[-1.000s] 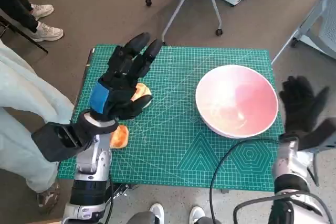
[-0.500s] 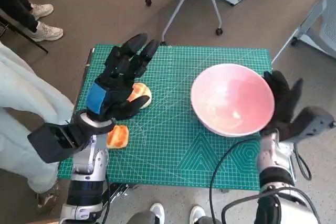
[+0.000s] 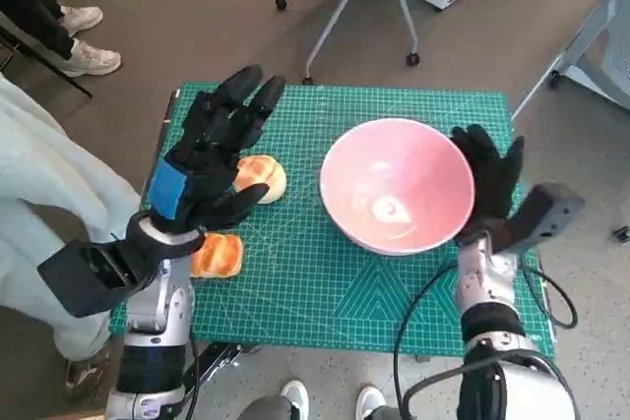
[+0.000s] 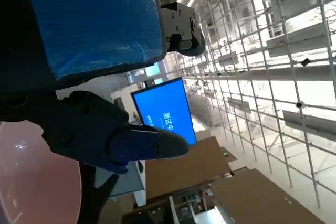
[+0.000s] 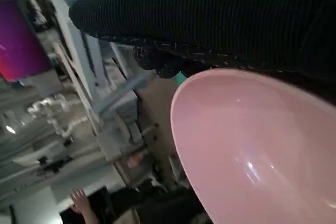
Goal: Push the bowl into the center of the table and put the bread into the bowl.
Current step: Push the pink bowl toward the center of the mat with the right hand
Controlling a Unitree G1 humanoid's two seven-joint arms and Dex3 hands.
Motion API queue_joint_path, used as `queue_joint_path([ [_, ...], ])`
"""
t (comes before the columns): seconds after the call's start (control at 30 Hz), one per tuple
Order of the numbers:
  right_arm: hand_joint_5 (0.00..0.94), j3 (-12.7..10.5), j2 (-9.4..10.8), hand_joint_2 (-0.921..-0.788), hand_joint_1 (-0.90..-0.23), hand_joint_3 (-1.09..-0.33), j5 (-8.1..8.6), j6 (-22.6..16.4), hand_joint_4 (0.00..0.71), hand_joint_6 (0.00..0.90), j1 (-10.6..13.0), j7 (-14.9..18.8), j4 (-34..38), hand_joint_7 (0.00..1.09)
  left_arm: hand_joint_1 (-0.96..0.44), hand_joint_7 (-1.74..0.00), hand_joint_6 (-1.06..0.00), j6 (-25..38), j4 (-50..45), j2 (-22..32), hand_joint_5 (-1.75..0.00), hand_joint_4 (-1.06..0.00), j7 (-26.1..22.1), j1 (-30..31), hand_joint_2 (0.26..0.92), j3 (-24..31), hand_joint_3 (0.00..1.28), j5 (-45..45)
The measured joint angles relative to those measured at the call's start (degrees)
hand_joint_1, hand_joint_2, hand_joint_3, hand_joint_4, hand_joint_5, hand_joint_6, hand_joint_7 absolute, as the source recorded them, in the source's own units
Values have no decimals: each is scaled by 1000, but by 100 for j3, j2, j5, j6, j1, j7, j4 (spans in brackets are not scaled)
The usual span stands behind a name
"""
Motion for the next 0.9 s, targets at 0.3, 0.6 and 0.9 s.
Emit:
queue_joint_path([
  [0.3, 2, 35, 122, -921, -580, -892, -104, 73, 90, 205, -117, 82, 6, 171, -526, -467, 1, 0, -119, 13, 0, -174, 88, 124, 921, 20, 324, 14],
  [0.6, 8, 0, 267, -921, -576, -905, -113, 138, 106, 206, -201, 124, 10, 158, -521, -465, 1, -4, -145, 11, 0, -174, 174, 190, 921, 18, 332, 55],
  [0.9, 6, -2, 334, -921, -570, -911, -144, 183, 107, 209, -312, 231, 10, 149, -518, -464, 1, -4, -214, -8, 0, -174, 251, 211, 921, -7, 332, 85],
])
